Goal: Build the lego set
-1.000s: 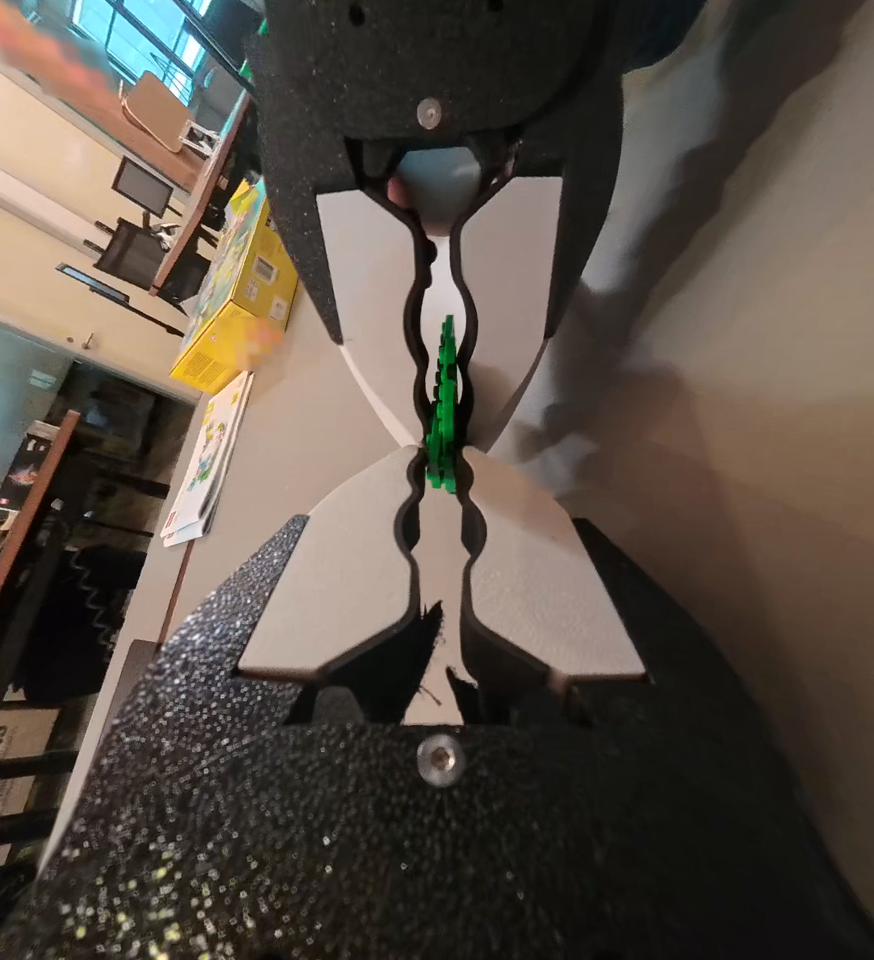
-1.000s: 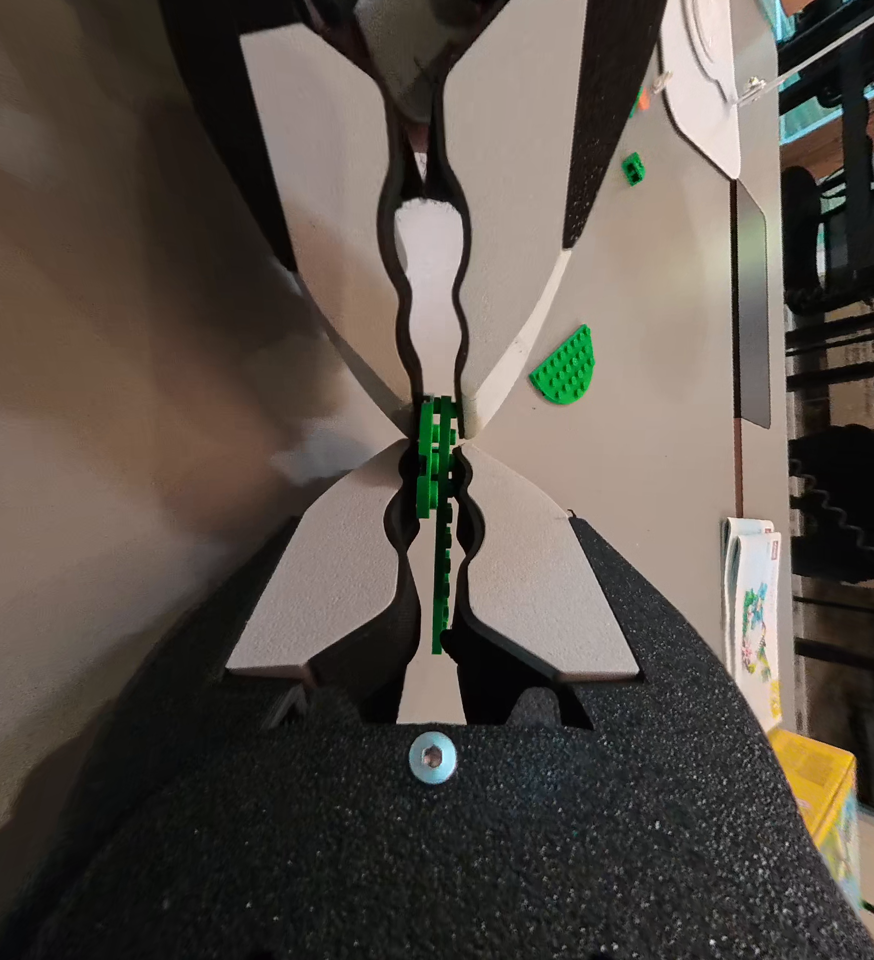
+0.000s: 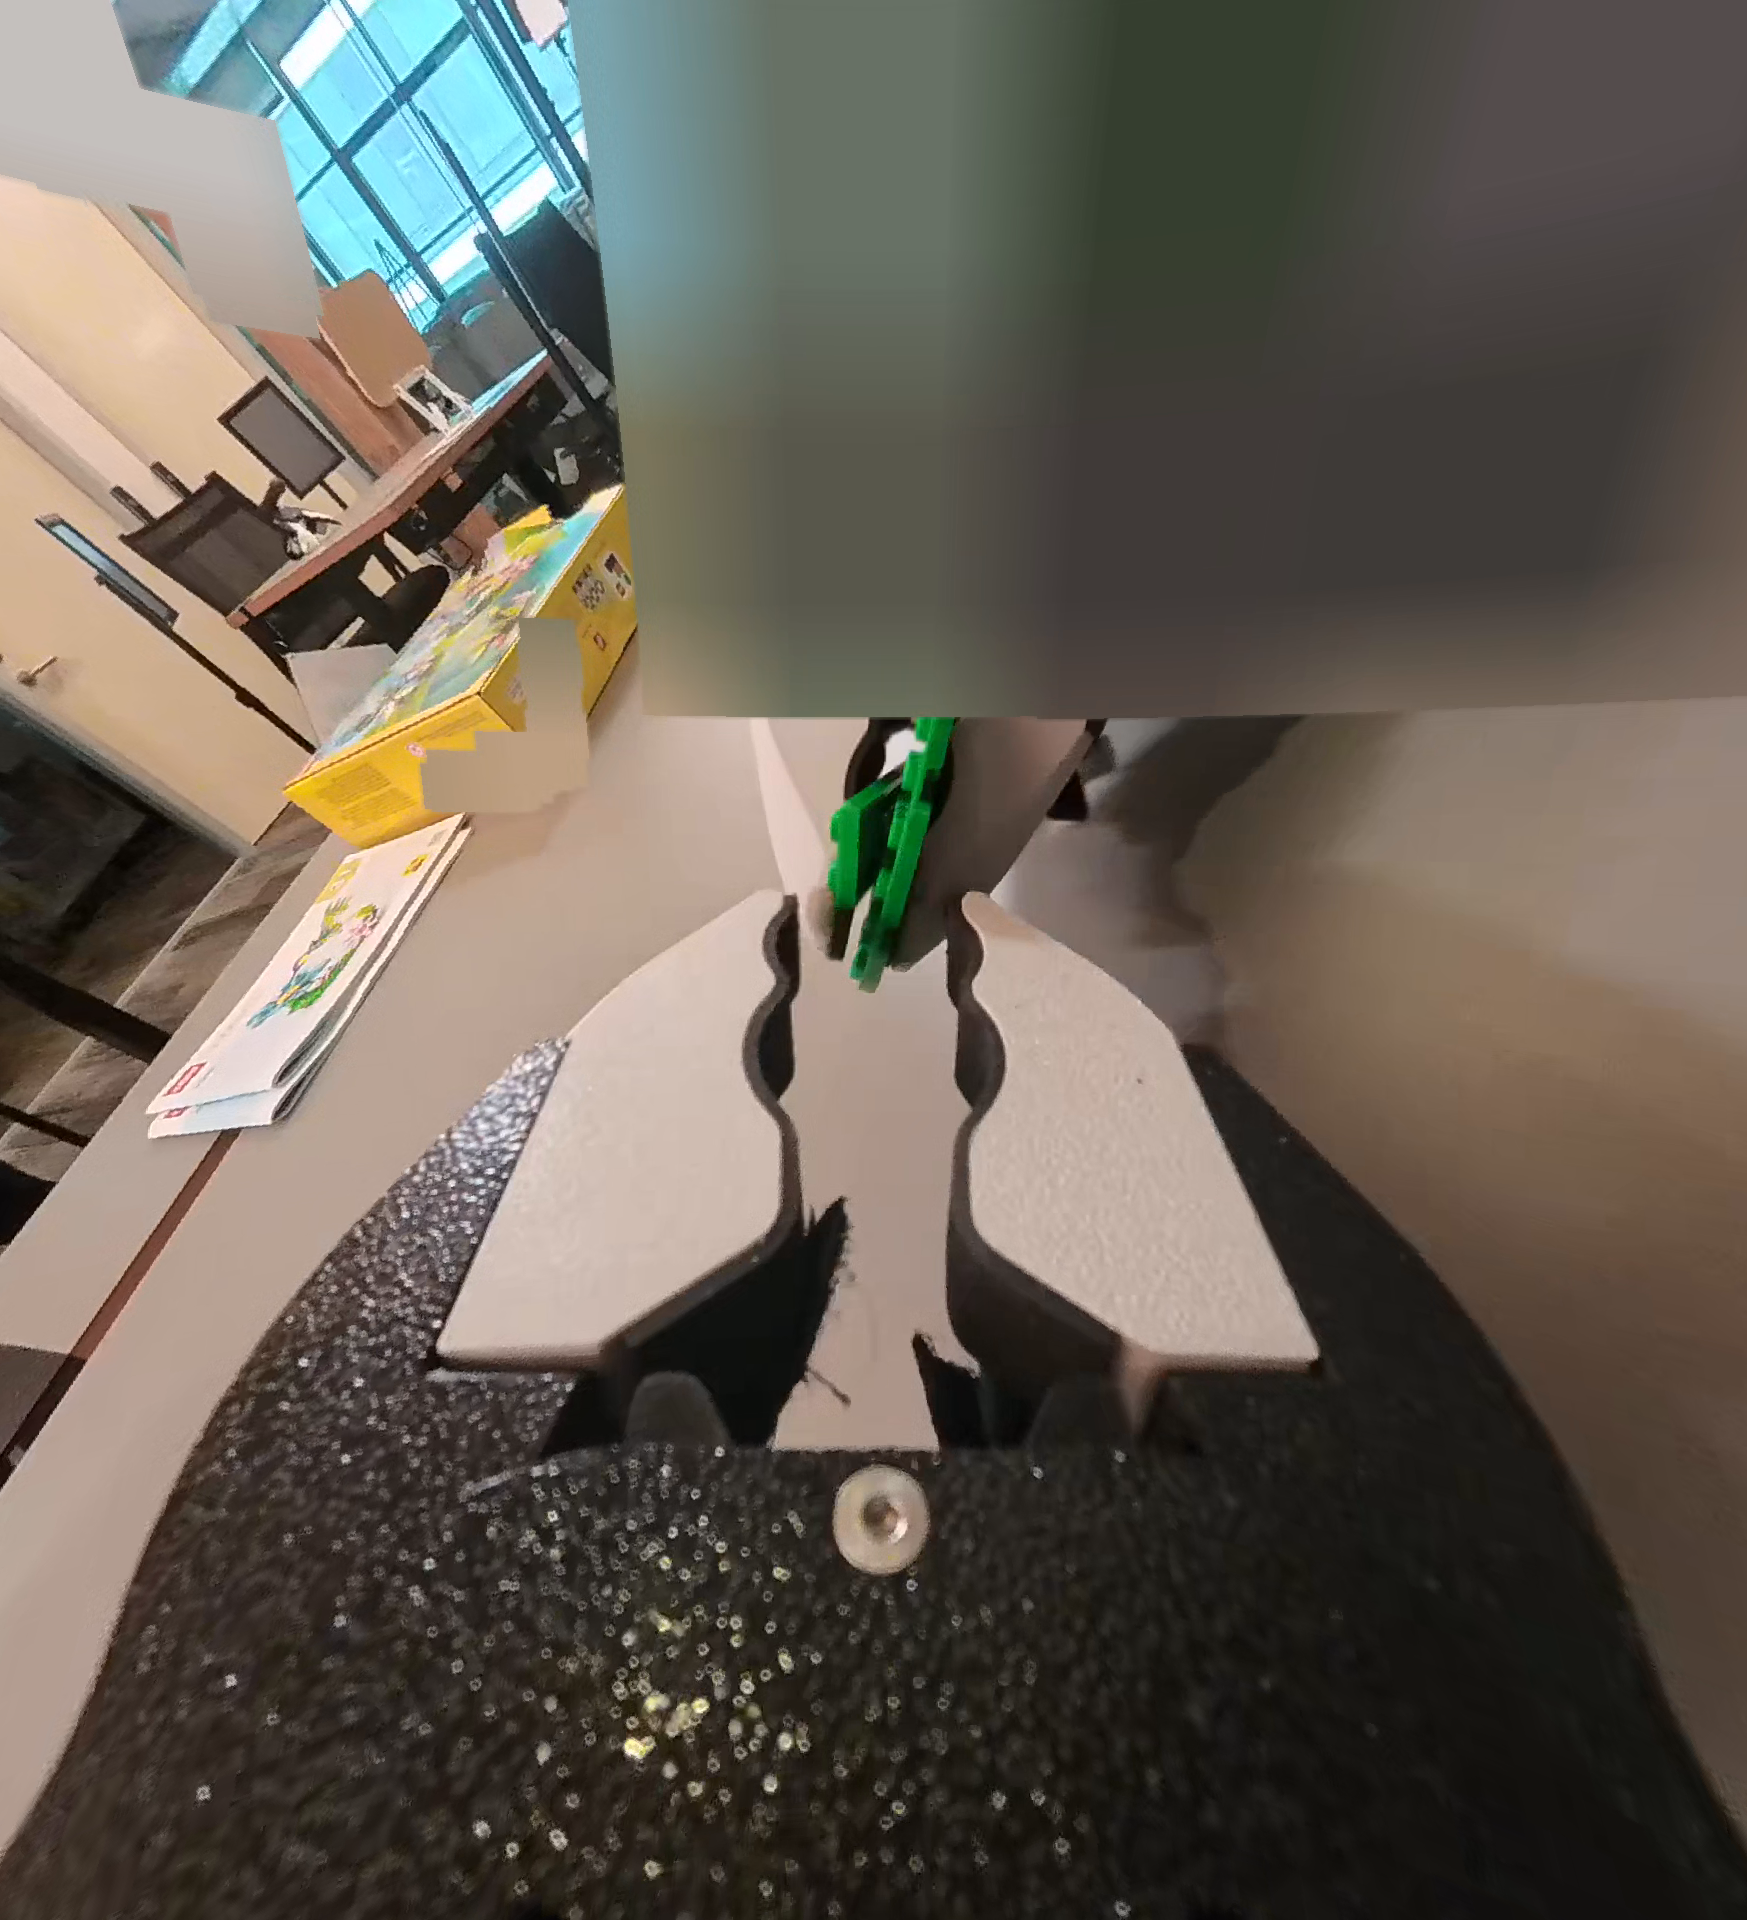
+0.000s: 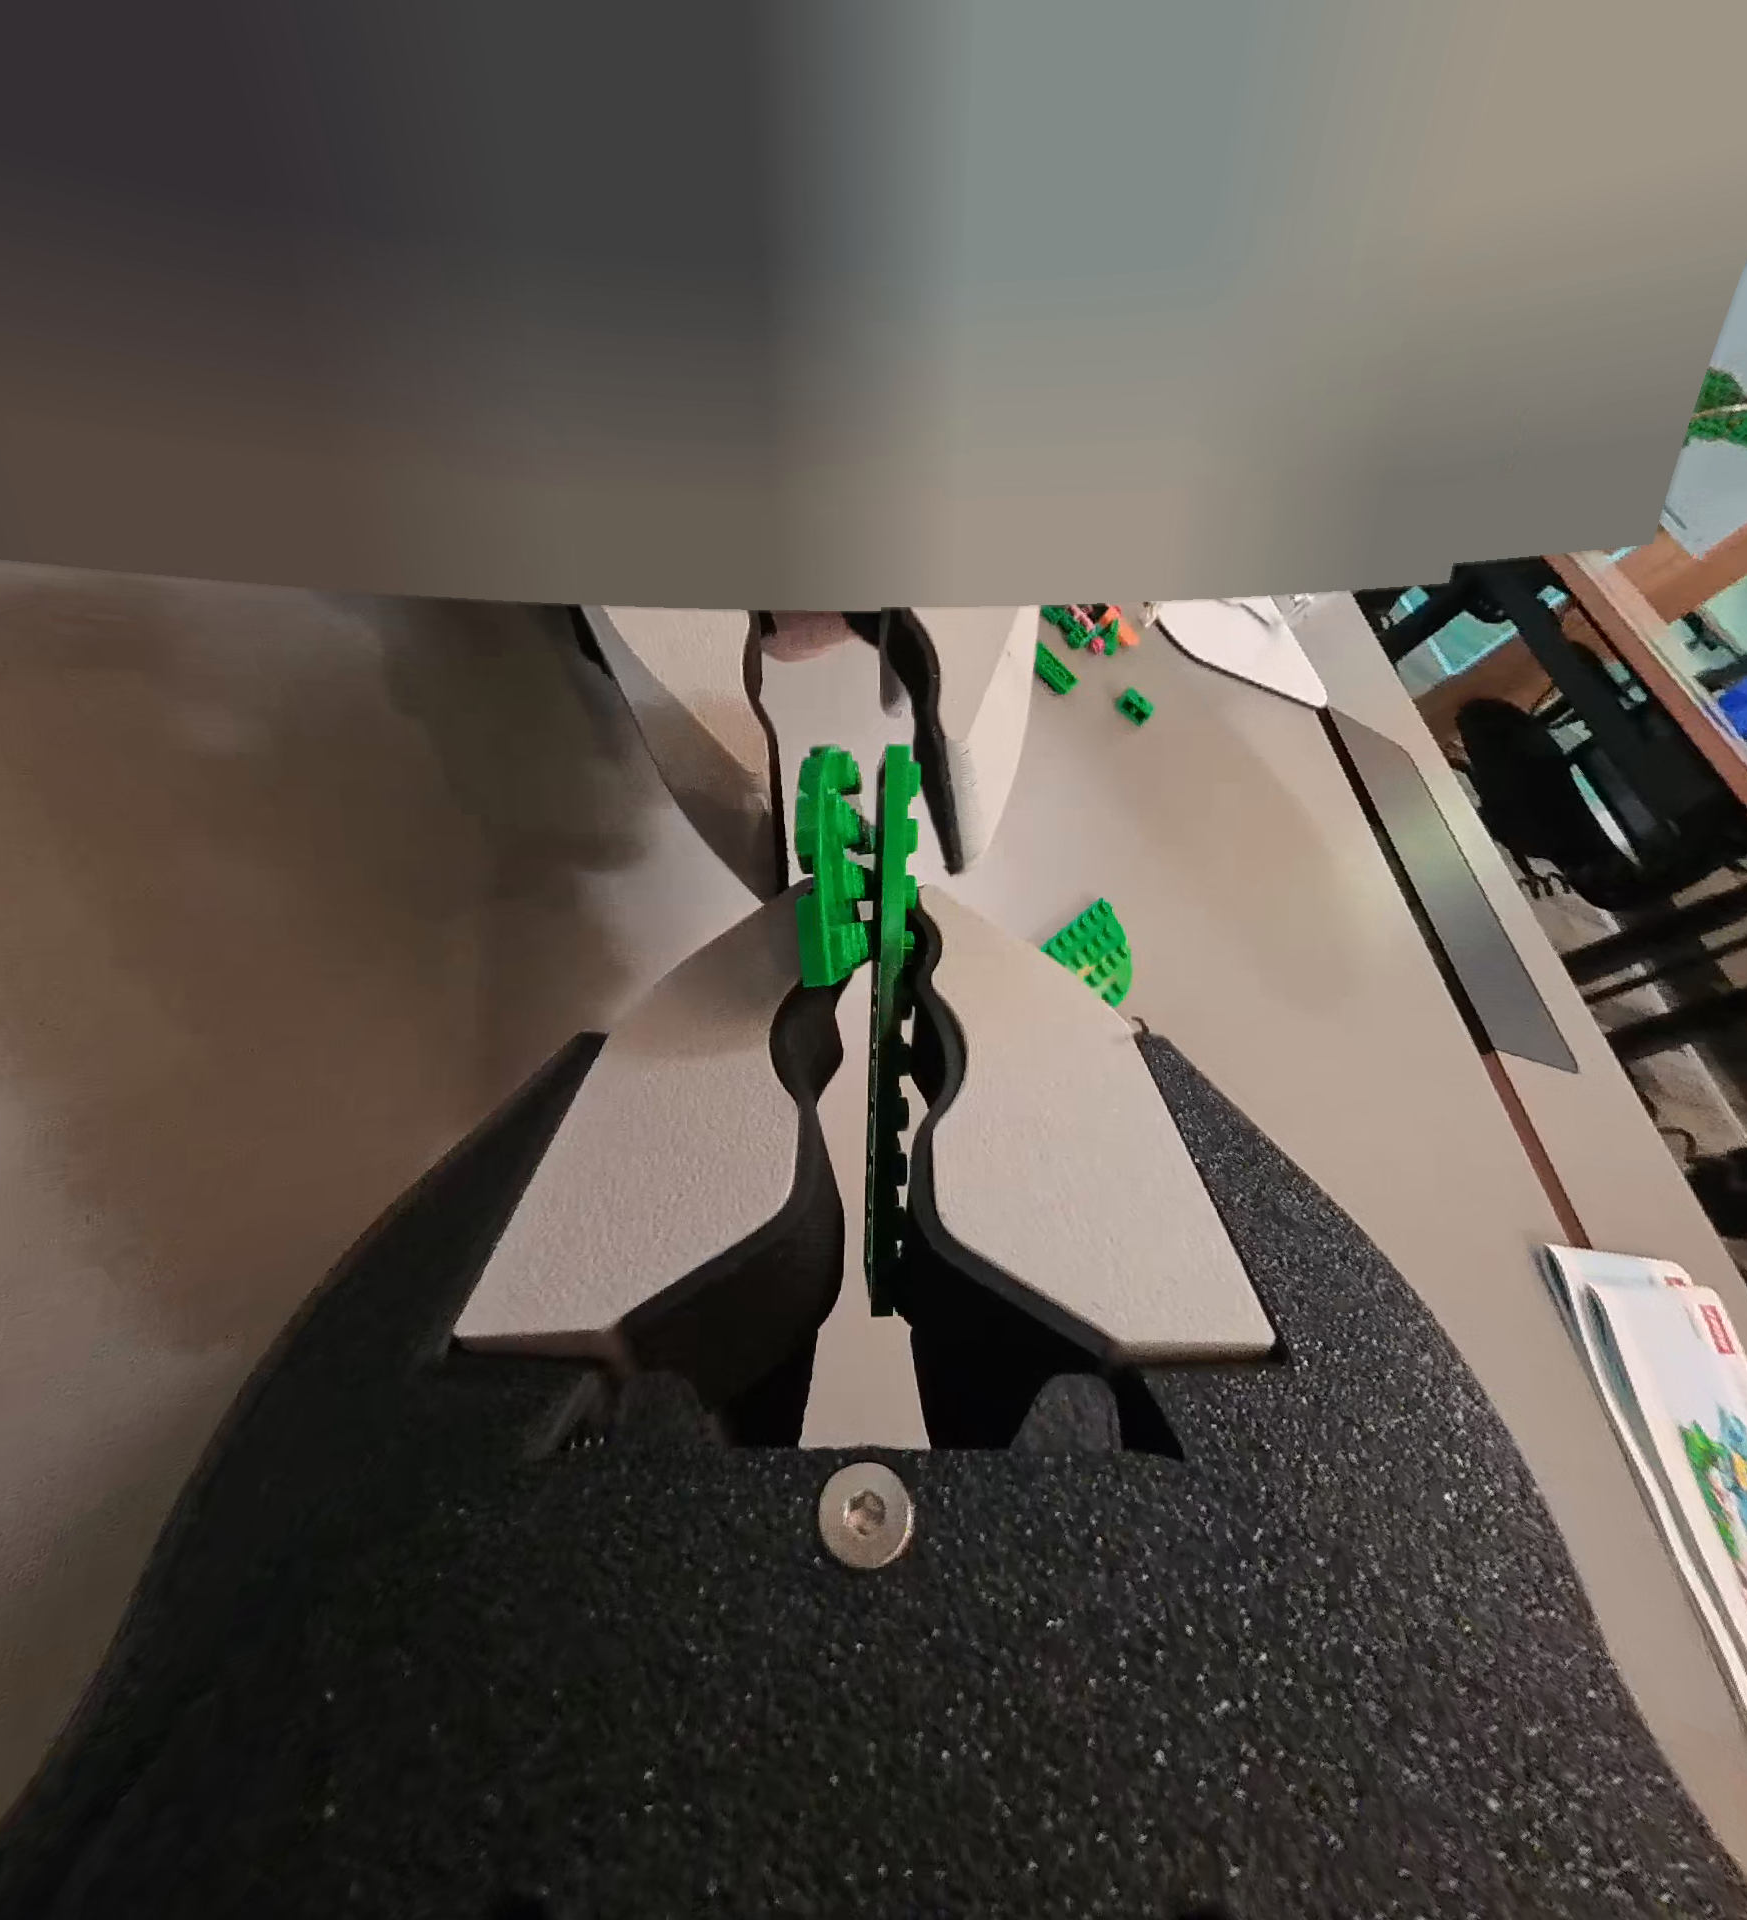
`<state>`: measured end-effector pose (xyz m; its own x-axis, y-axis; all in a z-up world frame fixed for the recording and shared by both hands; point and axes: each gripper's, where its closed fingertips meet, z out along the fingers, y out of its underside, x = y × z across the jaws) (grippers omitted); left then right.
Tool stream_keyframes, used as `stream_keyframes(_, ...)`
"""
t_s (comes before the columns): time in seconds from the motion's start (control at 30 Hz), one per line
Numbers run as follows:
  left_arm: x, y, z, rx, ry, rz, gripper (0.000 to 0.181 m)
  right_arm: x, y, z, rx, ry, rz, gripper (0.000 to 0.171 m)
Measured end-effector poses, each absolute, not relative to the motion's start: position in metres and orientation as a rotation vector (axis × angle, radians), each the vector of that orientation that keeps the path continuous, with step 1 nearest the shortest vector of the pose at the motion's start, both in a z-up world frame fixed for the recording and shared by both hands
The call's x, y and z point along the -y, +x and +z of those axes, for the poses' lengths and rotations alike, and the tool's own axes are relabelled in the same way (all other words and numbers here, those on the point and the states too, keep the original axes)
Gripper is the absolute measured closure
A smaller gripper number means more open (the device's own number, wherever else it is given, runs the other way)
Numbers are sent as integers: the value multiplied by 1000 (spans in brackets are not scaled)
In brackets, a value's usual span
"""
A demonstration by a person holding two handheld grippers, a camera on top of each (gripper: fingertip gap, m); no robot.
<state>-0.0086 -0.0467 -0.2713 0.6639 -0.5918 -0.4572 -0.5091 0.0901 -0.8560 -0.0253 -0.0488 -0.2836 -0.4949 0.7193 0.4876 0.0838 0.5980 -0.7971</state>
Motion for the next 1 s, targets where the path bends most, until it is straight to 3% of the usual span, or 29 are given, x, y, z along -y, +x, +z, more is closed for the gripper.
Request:
stream_keyframes(0.03,48,-7,-270,-945,-1542,-83,157,50,-25,-282,1942,-630,927,162)
stream_keyframes(0.4,54,-3,-258,-1005,-1416,36,158,55,-25,-287,1981,-595,868,162)
stream_keyframes(0.57,56,2,-266,-1055,-1443,5,170,59,-25,-292,2019,-593,865,162)
stream_keyframes(0.73,53,0,-269,-1020,-1514,-72,172,56,-26,-295,2032,-668,884,161)
stream_keyframes(1.0,50,-7,-271,-981,-1566,-94,172,46,-23,-296,2049,-677,743,148)
